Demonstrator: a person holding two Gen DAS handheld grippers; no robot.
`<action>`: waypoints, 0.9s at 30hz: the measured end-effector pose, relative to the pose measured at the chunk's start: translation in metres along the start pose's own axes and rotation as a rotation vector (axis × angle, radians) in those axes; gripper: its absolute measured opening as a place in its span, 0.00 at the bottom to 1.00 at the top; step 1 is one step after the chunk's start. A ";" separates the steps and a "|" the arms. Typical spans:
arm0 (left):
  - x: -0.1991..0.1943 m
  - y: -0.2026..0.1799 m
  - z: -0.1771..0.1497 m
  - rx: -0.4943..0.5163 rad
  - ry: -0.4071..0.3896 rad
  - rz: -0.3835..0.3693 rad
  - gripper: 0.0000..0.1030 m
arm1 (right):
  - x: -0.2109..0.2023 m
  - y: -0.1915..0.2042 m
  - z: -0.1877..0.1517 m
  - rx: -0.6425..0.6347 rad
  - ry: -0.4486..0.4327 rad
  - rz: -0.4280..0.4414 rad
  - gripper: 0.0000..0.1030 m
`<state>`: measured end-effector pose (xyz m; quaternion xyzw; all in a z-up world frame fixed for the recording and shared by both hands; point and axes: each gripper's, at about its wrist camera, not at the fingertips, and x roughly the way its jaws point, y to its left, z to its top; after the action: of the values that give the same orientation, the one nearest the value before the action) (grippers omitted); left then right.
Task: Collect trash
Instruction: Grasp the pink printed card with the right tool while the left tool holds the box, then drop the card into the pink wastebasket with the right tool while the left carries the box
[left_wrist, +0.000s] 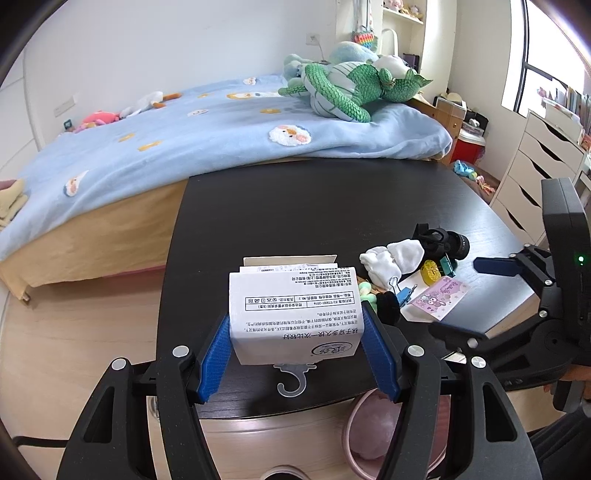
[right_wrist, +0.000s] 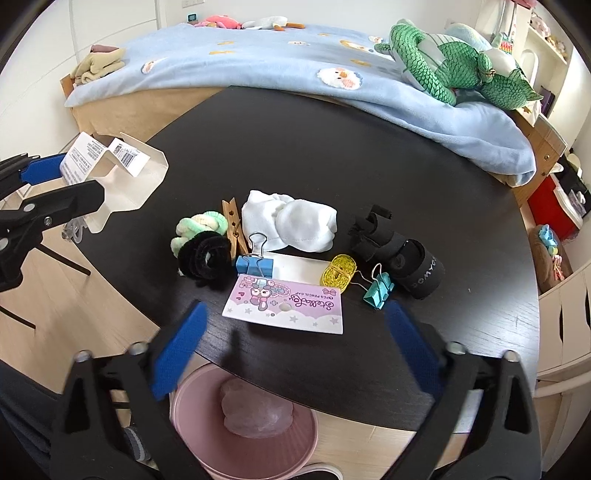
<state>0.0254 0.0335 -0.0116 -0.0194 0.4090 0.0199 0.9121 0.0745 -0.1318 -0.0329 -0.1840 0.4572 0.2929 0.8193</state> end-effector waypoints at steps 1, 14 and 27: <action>0.000 0.000 0.000 0.002 0.001 0.000 0.61 | 0.001 0.000 0.000 -0.002 0.006 -0.003 0.78; 0.002 -0.005 -0.001 0.017 0.005 -0.008 0.61 | -0.009 -0.005 0.003 -0.001 -0.037 0.009 0.62; -0.001 -0.011 0.000 0.027 -0.001 -0.010 0.61 | -0.047 -0.024 0.013 0.044 -0.142 0.008 0.62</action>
<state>0.0246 0.0227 -0.0105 -0.0092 0.4085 0.0099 0.9127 0.0789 -0.1570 0.0143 -0.1431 0.4052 0.2985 0.8522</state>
